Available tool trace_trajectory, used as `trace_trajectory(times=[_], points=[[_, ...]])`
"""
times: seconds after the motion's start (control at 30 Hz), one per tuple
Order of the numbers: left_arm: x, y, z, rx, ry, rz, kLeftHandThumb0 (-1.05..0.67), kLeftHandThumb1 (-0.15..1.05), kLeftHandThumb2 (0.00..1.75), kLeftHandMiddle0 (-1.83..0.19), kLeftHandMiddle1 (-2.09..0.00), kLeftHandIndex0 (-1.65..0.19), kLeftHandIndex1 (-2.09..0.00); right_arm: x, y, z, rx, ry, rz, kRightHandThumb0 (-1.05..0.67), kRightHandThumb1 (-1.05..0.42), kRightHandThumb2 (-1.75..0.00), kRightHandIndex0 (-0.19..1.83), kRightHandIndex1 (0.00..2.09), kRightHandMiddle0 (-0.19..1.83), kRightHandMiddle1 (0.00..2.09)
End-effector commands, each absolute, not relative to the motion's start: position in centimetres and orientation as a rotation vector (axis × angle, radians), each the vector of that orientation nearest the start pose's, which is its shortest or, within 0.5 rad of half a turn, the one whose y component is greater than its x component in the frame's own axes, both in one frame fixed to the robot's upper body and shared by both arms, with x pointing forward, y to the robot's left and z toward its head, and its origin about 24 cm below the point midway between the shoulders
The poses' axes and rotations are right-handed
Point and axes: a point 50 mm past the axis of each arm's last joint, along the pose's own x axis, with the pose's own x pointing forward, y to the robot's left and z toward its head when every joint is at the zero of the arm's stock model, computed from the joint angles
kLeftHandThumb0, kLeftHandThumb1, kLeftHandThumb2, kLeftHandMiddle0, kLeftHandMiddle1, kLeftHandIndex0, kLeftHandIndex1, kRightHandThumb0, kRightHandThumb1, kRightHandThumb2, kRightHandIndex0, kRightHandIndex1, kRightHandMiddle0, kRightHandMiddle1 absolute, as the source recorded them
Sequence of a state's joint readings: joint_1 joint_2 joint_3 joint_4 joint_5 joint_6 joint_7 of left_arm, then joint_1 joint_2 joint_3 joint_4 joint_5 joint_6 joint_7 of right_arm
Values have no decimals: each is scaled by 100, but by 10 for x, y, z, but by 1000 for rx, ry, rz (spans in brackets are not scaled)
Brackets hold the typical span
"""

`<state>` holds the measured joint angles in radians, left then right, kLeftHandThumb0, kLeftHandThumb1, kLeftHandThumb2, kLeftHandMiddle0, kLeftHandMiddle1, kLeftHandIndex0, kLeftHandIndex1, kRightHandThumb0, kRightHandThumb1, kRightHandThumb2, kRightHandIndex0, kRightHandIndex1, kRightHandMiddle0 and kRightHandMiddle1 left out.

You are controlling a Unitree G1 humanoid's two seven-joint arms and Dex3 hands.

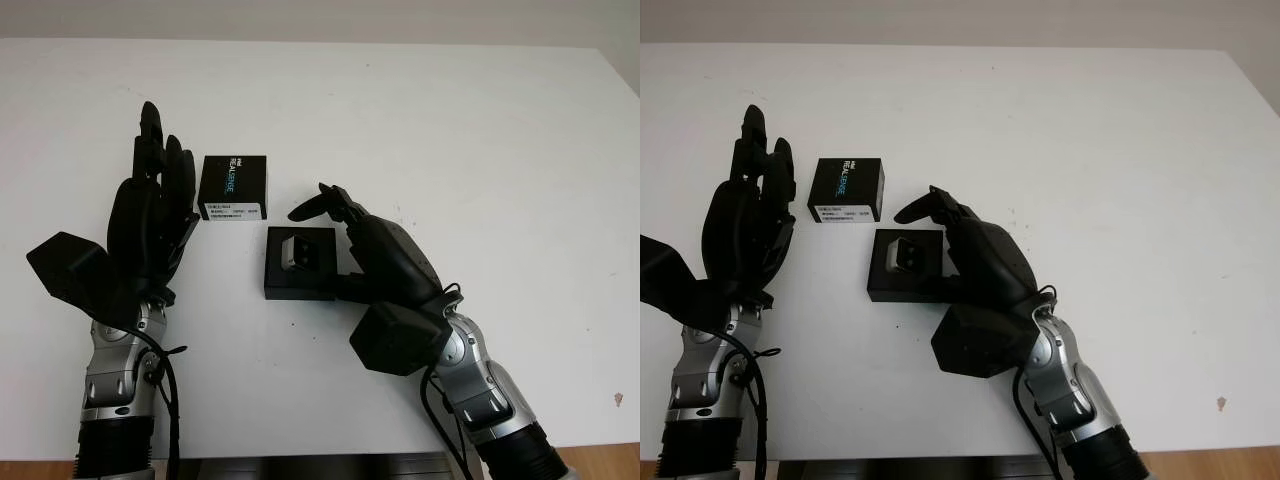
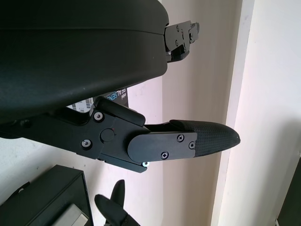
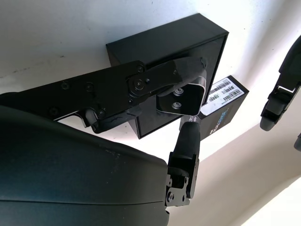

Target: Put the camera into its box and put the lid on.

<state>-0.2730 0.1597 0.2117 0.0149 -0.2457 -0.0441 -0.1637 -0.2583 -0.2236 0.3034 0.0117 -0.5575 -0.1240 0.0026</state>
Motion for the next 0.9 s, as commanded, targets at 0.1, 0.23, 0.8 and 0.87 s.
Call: trace_trajectory(times=[0.1,0.23,0.8,0.87], points=[[296,206,128,-72,-348,-42,-72,105,47,19,0,19,0,284,-92,99,-810,-431,330,-45,-95,-5,17,12,-6,157],[296,206,129,-66,-353,-32,-73,105,48,19,0,19,0,284,-92,98,-808,-433,326,-44,-97,-6,18,13,-3,163],[295,207,129,-67,-357,-39,-71,105,49,19,0,19,0,283,-92,98,-923,-433,342,-26,-98,-5,24,53,18,169],[295,207,129,-64,-355,-38,-72,105,49,19,0,19,0,282,-92,98,-918,-437,340,-24,-98,-5,8,84,18,173]])
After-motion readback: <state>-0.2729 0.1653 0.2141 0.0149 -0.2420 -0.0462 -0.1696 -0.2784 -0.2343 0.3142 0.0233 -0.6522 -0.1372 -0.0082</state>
